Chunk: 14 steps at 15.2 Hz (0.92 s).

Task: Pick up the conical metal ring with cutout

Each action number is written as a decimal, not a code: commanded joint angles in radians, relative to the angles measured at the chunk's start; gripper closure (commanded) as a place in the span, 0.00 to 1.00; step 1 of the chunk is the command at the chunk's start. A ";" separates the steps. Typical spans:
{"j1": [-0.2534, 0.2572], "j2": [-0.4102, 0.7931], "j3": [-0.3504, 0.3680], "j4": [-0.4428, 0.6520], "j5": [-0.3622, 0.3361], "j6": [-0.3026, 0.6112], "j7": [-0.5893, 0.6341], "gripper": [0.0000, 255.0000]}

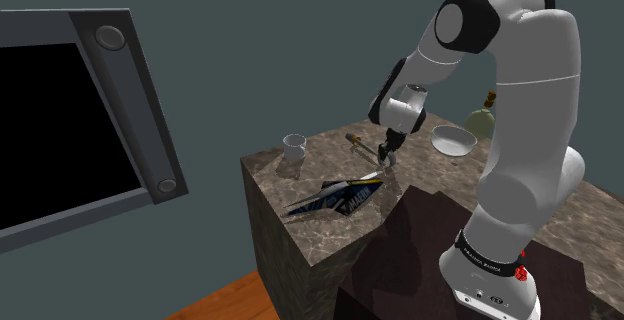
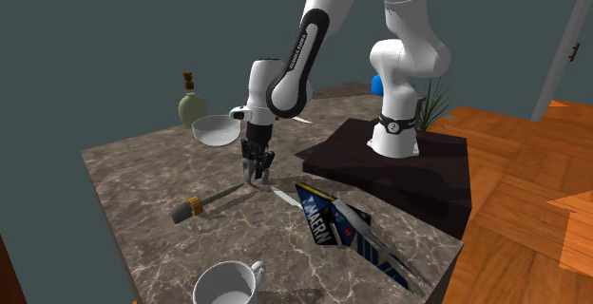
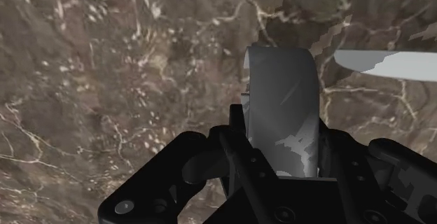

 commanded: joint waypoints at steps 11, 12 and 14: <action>0.136 -0.142 -0.172 -0.045 -0.208 -0.100 0.175 1.00; 0.147 -0.157 -0.187 -0.048 -0.232 -0.109 0.193 1.00; 0.168 -0.186 -0.216 -0.052 -0.279 -0.129 0.230 1.00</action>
